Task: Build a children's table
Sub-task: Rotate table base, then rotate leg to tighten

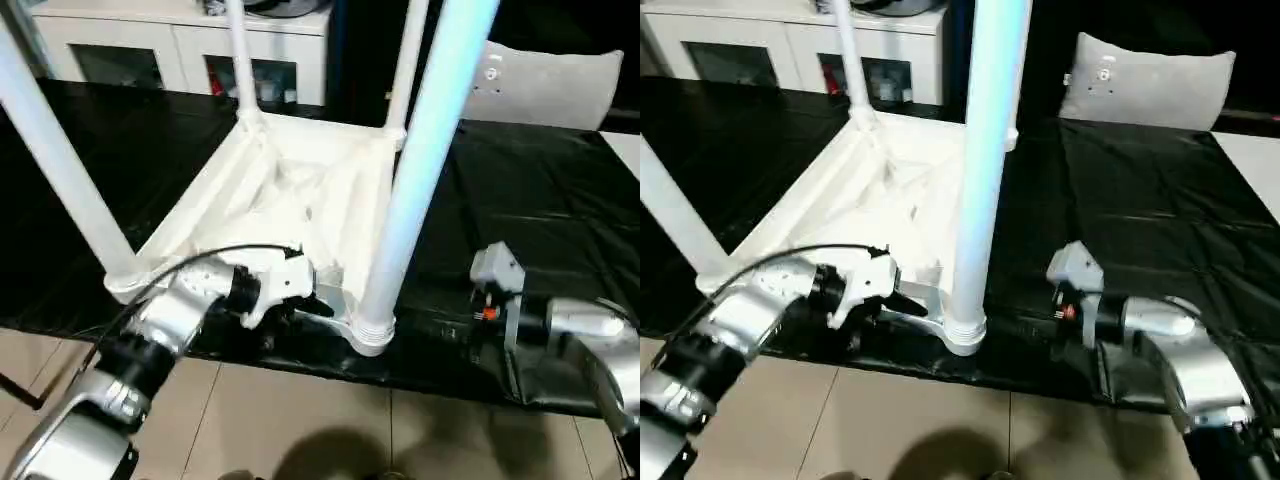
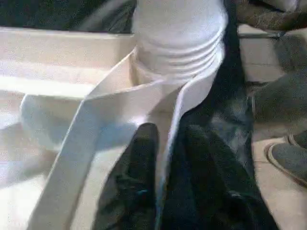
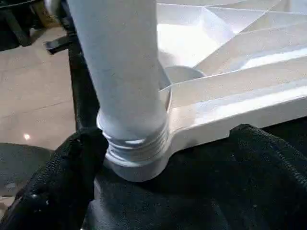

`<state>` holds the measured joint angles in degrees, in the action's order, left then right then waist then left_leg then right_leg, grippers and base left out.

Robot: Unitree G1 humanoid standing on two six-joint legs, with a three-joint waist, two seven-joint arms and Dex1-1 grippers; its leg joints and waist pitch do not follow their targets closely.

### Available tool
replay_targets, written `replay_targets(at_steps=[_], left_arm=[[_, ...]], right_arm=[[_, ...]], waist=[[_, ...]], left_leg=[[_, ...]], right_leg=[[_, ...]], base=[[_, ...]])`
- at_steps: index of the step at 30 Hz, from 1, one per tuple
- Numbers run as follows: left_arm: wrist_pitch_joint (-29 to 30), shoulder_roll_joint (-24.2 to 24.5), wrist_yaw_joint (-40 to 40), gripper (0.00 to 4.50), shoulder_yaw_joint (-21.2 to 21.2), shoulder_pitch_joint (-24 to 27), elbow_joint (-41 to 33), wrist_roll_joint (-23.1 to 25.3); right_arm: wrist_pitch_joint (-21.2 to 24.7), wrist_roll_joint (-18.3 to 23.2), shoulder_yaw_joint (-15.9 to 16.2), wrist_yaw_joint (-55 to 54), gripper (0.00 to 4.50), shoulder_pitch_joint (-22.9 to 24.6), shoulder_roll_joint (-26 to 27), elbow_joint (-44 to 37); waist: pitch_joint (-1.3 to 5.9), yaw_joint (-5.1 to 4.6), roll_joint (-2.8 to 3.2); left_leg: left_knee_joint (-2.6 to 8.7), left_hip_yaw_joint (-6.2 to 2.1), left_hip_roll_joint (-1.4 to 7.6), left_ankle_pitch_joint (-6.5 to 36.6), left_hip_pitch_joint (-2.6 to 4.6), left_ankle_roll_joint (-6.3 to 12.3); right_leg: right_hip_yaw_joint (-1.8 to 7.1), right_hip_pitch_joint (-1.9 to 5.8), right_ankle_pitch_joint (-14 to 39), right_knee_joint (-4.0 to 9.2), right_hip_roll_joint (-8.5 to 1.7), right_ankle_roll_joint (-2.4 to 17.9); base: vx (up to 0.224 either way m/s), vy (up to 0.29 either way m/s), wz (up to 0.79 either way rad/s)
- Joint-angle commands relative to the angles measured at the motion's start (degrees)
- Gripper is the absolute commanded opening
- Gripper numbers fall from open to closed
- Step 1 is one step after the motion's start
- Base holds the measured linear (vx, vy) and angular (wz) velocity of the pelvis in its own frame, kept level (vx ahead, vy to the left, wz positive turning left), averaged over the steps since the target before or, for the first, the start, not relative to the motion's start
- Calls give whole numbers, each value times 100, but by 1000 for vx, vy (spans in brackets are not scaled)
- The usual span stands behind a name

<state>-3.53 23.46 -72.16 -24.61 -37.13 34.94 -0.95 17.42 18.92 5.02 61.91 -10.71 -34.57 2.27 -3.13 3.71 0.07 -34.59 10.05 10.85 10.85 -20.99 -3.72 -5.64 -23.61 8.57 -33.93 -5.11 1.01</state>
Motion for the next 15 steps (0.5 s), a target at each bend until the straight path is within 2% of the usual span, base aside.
replay_targets(at_steps=[1,2,6,8,9,10,12,13,14,15], left_arm=[[-202,-53,48,71,4,-166,220,149],[-270,-78,71,71,-5,-230,349,189],[-370,-143,39,41,-43,-369,625,249],[-438,-159,-54,22,-96,-434,759,301],[-449,-162,-131,16,-124,-458,807,318],[-460,-165,-181,9,-140,-475,842,328],[-526,-171,-376,3,-207,-532,977,376],[-563,-182,-442,3,-213,-552,1033,387],[-588,-192,-516,3,-211,-568,1064,380],[-610,-193,-591,3,-223,-579,1070,382]], right_arm=[[47,59,3,47,450,25,-96,-178],[61,63,-2,48,450,37,-99,-199],[82,83,-7,56,450,72,-113,-230],[93,86,-19,66,450,94,-114,-251],[108,90,-24,70,450,96,-110,-264],[120,93,-27,71,450,95,-107,-273],[173,120,-10,82,450,69,-94,-314],[195,124,6,85,450,51,-87,-328],[192,110,36,87,450,10,-71,-330],[179,100,75,79,450,-61,-20,-312]], waist=[[388,39,-40],[390,45,-16],[373,70,-40],[358,84,-37],[368,89,-51],[363,82,-21],[367,73,-27],[379,61,-31],[385,64,10],[398,41,-15]], left_leg=[[420,-74,191,1384,21,333],[421,-78,194,1389,22,321],[428,-77,197,1478,36,309],[419,-73,186,1598,70,296],[427,-88,189,1538,48,282],[437,-91,189,1541,40,281],[440,-99,190,1572,44,274],[444,-106,197,1543,35,272],[444,-109,200,1519,35,271],[443,-104,205,1420,16,304]], right_leg=[[254,338,2412,517,-344,719],[255,341,2408,513,-349,726],[247,333,2622,541,-357,684],[233,309,2993,604,-369,565],[238,339,2959,589,-381,541],[229,337,2933,598,-362,531],[219,341,2939,601,-371,533],[223,355,2835,580,-374,571],[230,359,2738,571,-377,608],[237,378,2429,535,-367,716]], base=[[0,0,0],[0,0,0],[0,0,0],[0,0,0],[0,0,0],[0,0,0],[0,0,0],[0,0,0],[0,0,0],[0,0,0]])
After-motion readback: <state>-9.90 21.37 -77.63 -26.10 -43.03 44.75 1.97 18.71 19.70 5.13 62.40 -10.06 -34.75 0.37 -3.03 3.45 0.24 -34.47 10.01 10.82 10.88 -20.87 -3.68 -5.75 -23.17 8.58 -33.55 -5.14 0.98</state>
